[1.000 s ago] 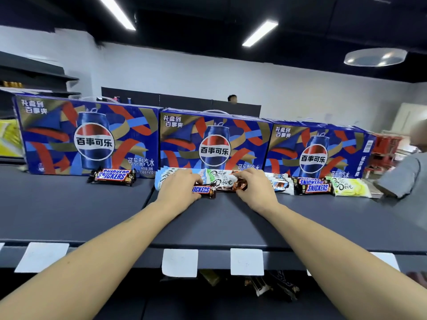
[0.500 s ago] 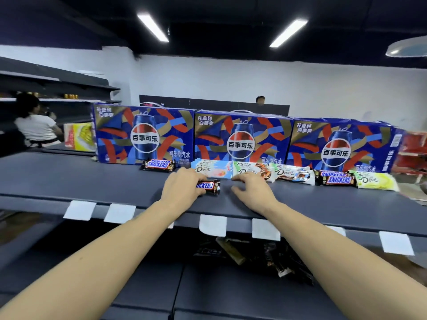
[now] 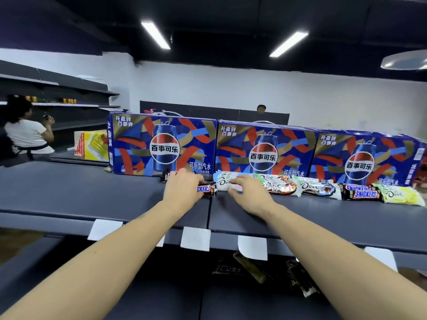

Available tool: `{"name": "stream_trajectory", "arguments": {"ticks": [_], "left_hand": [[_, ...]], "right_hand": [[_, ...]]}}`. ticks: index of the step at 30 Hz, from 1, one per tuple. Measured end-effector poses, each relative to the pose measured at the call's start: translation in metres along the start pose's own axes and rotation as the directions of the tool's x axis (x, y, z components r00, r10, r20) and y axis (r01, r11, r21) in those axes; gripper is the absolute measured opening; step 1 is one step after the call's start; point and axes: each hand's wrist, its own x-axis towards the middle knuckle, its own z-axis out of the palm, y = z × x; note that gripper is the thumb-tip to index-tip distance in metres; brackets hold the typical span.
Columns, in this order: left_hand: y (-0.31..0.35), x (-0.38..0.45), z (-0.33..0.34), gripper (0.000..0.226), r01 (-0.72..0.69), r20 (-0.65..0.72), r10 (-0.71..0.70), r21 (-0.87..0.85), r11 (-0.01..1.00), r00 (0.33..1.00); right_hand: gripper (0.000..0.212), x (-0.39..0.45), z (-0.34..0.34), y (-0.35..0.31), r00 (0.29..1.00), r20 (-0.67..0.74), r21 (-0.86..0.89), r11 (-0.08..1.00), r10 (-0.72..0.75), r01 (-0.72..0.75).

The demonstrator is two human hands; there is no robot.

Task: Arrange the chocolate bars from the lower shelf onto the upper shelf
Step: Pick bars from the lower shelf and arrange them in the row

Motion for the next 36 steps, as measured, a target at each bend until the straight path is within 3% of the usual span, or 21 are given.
{"name": "stream_trajectory", "arguments": {"ticks": [10,25,31,36], "left_hand": [[-0.019,0.056,0.045,0.028,-0.062,-0.005,0.062,-0.078,0.995,0.998],[-0.024,0.079,0.068,0.026,-0.030,0.057,0.029,0.014,0.999,0.998],[-0.024,0.082,0.069,0.035,-0.047,0.070,0.044,0.047,0.998,0.997],[-0.024,0.083,0.070,0.035,-0.057,0.079,0.057,0.002,0.998,0.995]], "right_hand": [[0.027,0.035,0.016,0.007,0.991,-0.082,0.040,0.994,0.104,-0.101],[0.025,0.069,0.034,0.010,0.992,-0.088,0.054,0.995,0.085,-0.081],[0.025,0.074,0.038,0.011,0.994,-0.084,0.056,0.996,0.071,-0.066],[0.025,0.073,0.039,0.009,0.995,-0.079,0.044,0.997,0.068,-0.065]]}}
